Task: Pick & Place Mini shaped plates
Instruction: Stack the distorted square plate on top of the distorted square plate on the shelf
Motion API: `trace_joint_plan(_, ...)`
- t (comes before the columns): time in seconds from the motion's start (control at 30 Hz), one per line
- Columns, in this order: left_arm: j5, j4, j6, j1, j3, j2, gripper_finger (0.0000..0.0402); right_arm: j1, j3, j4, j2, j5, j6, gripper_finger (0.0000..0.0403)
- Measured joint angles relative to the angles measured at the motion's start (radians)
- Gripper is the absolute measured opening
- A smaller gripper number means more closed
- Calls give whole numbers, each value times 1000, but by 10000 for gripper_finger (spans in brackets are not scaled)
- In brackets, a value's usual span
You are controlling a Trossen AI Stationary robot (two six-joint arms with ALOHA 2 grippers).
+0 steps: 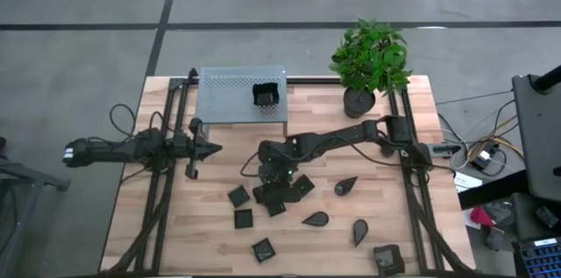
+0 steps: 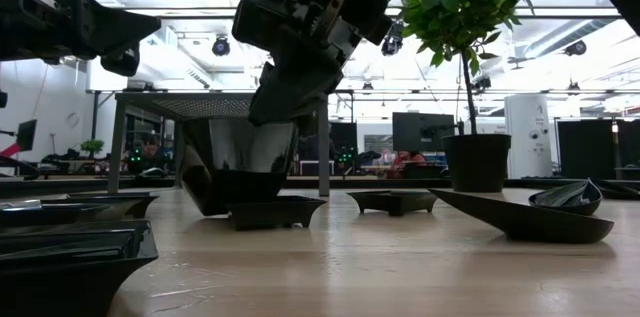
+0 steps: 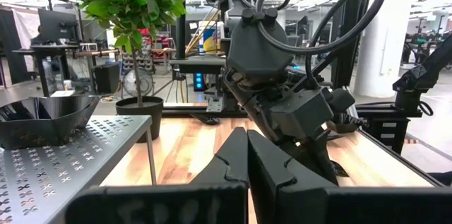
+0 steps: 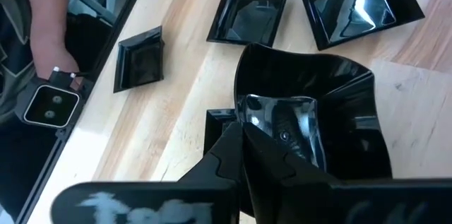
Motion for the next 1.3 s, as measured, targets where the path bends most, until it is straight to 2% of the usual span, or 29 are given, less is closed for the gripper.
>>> trace_joint_plan(0.8, 0, 0, 0, 0, 0, 0, 0, 9, -2, 7, 0, -2, 10, 9)
trace_joint_plan(1.1, 0, 0, 0, 0, 0, 0, 0, 9, -4, 7, 0, 2, 11, 41)
trace_joint_plan(1.3, 0, 0, 0, 0, 0, 0, 0, 11, -4, 7, 0, 17, 8, 44)
